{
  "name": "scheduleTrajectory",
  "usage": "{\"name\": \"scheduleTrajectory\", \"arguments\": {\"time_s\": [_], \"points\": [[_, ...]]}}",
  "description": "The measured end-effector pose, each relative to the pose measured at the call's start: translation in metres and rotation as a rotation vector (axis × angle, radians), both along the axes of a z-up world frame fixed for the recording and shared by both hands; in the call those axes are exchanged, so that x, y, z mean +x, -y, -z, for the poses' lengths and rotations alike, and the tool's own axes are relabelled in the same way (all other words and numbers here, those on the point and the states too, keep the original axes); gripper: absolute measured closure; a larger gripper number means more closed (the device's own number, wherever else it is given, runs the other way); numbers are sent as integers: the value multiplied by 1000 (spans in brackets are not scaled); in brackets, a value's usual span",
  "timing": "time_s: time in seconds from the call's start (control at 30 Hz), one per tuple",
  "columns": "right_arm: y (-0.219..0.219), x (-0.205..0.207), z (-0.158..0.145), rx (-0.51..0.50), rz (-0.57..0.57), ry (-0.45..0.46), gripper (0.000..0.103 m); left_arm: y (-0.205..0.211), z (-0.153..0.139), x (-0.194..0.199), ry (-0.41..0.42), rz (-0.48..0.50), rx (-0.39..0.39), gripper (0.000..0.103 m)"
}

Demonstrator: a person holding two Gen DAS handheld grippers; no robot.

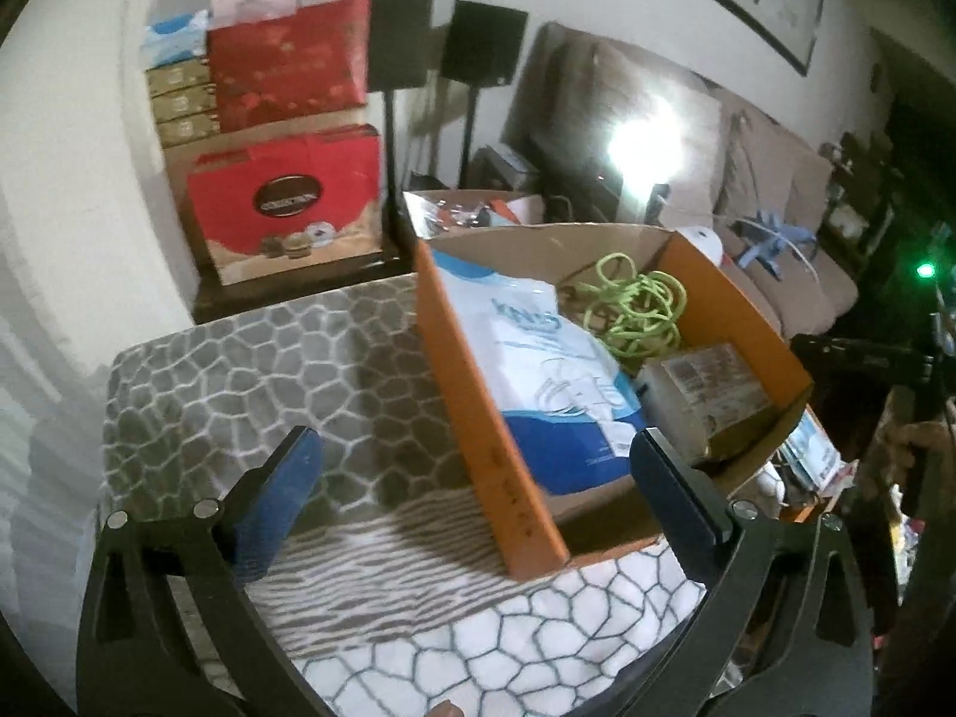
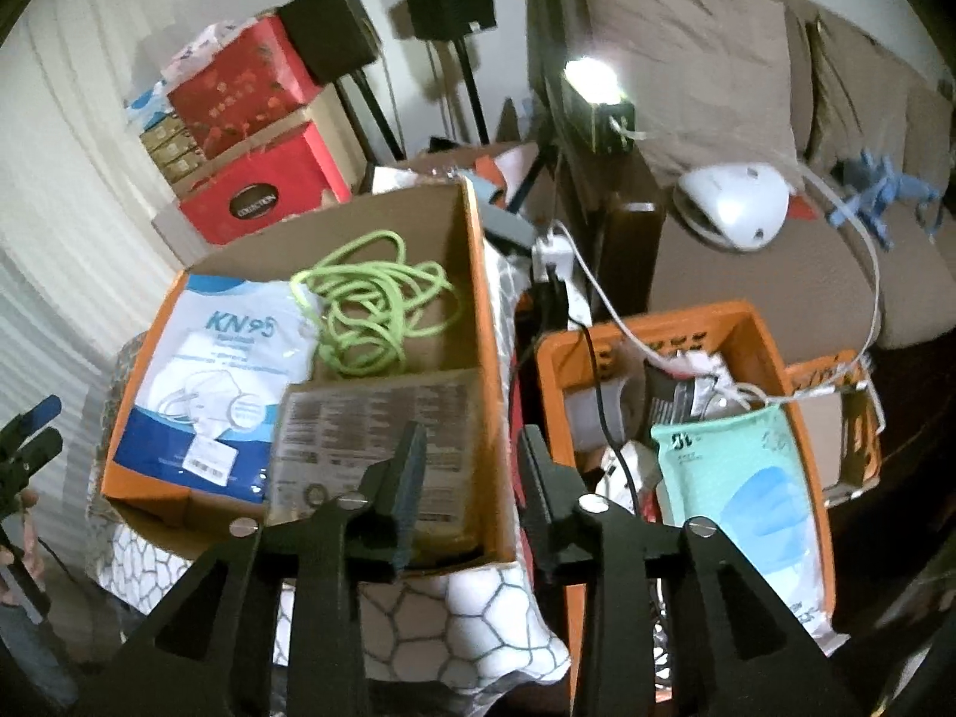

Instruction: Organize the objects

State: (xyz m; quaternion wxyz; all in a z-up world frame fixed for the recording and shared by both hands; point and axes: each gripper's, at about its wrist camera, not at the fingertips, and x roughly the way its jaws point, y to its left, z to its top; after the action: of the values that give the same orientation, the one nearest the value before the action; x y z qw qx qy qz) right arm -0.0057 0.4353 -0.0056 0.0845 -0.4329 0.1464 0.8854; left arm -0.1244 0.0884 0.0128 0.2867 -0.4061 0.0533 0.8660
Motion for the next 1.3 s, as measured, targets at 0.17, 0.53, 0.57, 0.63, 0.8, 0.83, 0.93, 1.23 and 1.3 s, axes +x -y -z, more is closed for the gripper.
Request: {"name": "scheduleTrajectory", "arguments": {"time_s": [0.17,0.53,0.57,0.63,0.8,0.83,0.93,1.23,1.3], "points": [[33,0,-16,19,-53,-51,42,18,-1,10,-13,-50,2,0],[106,0,-29,16,-144,-138,15,51,-2,23,-9,-158,38,0],[110,-1,-28,16,-145,-137,14,53,0,25,-8,-166,34,0],[119,-2,-26,18,-148,-139,14,56,2,27,-5,-174,32,0],[136,1,-19,28,-152,-142,10,59,5,36,-17,-201,11,0],[139,2,-18,29,-151,-143,8,59,5,38,-24,-208,5,0],[146,5,-16,31,-147,-149,2,61,7,45,-37,-222,-4,0],[170,14,-5,99,-131,-137,0,66,10,62,-42,-240,15,0],[176,18,-2,118,-123,-135,0,65,11,67,-44,-239,2,0]]}}
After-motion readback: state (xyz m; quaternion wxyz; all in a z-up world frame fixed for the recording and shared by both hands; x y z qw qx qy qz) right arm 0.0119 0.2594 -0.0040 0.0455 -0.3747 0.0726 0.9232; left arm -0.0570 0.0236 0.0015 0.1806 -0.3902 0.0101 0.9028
